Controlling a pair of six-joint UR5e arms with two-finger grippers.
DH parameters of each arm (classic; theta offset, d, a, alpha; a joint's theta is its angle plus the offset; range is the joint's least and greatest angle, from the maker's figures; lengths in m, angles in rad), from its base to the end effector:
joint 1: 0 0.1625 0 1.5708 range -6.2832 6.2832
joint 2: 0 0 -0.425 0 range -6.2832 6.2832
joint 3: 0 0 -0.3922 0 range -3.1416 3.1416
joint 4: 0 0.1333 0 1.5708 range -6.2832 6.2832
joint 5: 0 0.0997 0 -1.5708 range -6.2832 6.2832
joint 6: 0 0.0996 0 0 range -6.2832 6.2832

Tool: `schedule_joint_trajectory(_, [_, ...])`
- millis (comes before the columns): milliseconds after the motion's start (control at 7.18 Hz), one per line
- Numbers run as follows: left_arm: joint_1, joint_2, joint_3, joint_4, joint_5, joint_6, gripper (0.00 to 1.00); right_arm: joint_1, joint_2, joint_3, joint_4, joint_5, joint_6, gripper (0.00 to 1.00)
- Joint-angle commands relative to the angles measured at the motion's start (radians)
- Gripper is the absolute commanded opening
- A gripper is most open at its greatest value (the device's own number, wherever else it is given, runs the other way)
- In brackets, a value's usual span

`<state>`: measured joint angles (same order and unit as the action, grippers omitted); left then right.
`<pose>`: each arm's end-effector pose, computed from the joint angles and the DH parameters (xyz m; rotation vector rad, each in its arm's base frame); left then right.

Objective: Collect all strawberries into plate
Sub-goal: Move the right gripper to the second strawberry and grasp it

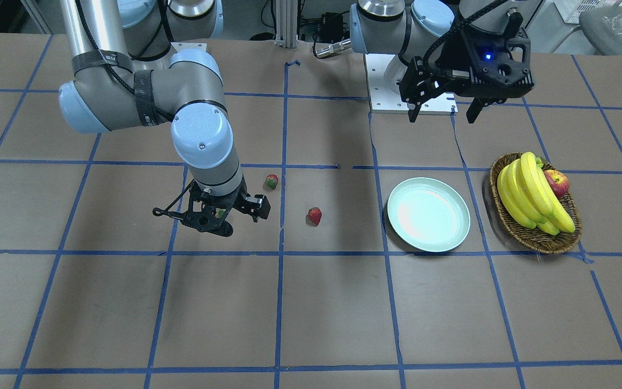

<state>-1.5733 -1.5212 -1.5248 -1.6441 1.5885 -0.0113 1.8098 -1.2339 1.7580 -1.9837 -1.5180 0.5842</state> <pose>-0.1327 -0.4709 0.5271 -0.0141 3.1238 -0.0350 0.2691 -0.5191 0.2574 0.5424 3.0845 0.1928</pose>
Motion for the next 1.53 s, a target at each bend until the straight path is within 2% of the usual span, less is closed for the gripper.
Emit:
schedule_joint_trajectory(0, [0.001,0.001,0.000,0.000,-0.001,0.001,1.00,-0.015,0.002,0.047,0.019,-0.002,0.283,1.00])
schedule_joint_trajectory(279, [0.001,0.000,0.000,0.000,-0.001,0.001,1.00,-0.079,0.001,0.098,0.009,-0.001,0.286,1.00])
schedule_joint_trajectory(557, [0.001,0.000,0.000,0.000,-0.001,0.001,1.00,-0.095,0.005,0.138,0.008,0.001,0.281,1.00])
schedule_joint_trajectory(1115, [0.001,0.000,0.000,0.000,-0.001,0.001,1.00,-0.095,0.031,0.146,0.003,0.002,0.283,1.00])
schedule_joint_trajectory(1254, [0.001,0.000,0.000,0.000,-0.001,0.001,1.00,-0.095,0.046,0.146,-0.045,-0.001,0.284,1.00])
schedule_joint_trajectory(1393, [0.001,0.000,0.000,0.000,-0.001,0.001,1.00,-0.095,0.051,0.147,-0.047,0.001,0.284,0.87])
